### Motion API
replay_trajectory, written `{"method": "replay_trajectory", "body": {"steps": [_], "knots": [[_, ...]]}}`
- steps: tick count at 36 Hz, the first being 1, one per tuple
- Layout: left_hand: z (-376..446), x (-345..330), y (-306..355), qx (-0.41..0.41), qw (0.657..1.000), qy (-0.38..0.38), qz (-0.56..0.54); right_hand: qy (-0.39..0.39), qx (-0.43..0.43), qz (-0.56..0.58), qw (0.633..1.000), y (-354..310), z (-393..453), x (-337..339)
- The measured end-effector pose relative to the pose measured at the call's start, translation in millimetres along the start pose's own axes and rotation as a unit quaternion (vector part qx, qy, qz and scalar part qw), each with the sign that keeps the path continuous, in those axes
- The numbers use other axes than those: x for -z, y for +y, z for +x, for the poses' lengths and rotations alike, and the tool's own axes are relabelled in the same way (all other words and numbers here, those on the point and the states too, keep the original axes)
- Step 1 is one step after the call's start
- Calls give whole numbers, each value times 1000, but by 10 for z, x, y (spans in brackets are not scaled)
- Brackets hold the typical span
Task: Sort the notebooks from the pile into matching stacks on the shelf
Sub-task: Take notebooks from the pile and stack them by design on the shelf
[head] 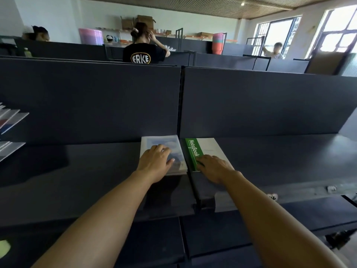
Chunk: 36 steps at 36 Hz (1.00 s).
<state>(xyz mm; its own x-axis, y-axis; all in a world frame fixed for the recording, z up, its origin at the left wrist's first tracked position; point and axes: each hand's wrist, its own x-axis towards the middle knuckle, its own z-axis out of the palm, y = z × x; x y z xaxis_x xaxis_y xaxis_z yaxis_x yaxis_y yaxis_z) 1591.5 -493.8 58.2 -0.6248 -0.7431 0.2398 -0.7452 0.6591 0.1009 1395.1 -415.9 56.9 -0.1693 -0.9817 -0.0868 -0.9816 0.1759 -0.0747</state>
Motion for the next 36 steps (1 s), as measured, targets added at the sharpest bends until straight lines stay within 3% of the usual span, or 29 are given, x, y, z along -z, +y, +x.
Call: {"method": "replay_trajectory", "body": {"steps": [10,18,31,36], "knots": [[-204,198,-87,55,998,16,18,54,34,-3,998,-174,31,98],[-611,515,-431,136,989,34,53,76,133,7,988,-617,113,220],[-1627,1187,-1345,256,956,73,126,116,272,31,955,-2135,282,570],[-1914,1487,-1750,269,945,100,157,184,306,42,933,-2866,236,836]]}}
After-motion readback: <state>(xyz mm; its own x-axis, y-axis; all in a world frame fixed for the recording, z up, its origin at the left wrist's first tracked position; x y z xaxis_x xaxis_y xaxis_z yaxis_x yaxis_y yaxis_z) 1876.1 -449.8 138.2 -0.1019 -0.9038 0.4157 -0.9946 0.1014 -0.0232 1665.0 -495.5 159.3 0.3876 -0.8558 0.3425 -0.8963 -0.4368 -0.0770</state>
